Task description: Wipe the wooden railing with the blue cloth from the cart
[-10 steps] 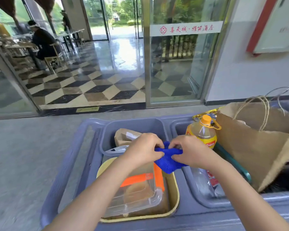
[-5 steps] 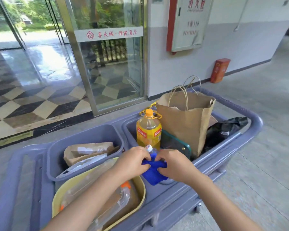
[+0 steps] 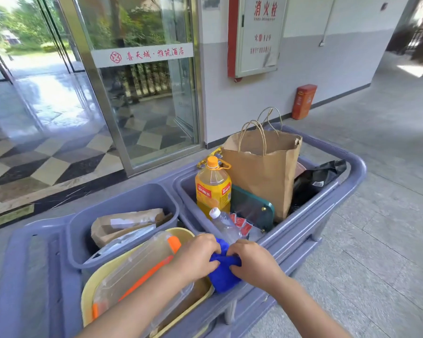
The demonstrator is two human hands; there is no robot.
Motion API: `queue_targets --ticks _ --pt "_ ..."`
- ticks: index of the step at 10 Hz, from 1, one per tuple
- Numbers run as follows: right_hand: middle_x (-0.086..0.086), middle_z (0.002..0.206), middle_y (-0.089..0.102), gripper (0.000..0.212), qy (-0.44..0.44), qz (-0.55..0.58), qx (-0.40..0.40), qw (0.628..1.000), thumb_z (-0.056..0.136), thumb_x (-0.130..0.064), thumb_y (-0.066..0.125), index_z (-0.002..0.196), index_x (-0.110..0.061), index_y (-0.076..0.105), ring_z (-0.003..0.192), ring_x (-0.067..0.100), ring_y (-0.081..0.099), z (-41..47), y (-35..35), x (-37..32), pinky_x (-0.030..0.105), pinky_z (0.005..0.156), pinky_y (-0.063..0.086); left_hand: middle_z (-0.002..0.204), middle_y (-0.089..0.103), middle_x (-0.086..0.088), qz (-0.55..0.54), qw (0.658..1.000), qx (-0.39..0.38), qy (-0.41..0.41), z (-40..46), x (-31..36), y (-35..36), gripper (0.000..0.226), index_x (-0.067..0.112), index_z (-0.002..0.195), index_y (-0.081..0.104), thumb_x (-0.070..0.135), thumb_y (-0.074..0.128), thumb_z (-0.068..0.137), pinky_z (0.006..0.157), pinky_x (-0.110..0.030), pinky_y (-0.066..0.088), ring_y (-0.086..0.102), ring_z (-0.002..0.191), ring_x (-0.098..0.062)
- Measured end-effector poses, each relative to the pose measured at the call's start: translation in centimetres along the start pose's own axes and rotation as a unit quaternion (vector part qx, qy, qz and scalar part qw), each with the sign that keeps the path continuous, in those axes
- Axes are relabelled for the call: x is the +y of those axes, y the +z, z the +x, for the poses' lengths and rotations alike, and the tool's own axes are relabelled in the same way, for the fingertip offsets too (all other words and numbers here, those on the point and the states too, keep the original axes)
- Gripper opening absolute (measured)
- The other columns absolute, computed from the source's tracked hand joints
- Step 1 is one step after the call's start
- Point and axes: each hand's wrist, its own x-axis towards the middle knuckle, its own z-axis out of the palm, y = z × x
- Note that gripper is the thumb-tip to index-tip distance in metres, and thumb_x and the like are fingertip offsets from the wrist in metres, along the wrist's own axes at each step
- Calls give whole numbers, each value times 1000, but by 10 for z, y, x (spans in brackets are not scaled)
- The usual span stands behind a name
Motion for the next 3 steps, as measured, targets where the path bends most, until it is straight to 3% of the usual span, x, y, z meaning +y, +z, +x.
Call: queue_targets --ticks 1,3 --pt "5 101 60 23 20 0 -19 1000 75 -18 56 98 -17 61 92 24 57 -1 3 -2 34 72 46 109 60 -8 -32 999 -11 -3 1 -5 5 25 10 102 63 19 60 78 90 -34 45 53 105 -23" --pt "2 104 66 31 37 -1 -29 999 74 -32 64 102 -19 63 94 21 59 1 -10 -2 31 74 48 102 62 -6 -61 997 -53 -7 6 -7 -10 32 13 102 62 27 67 74 73 -31 44 56 92 -19"
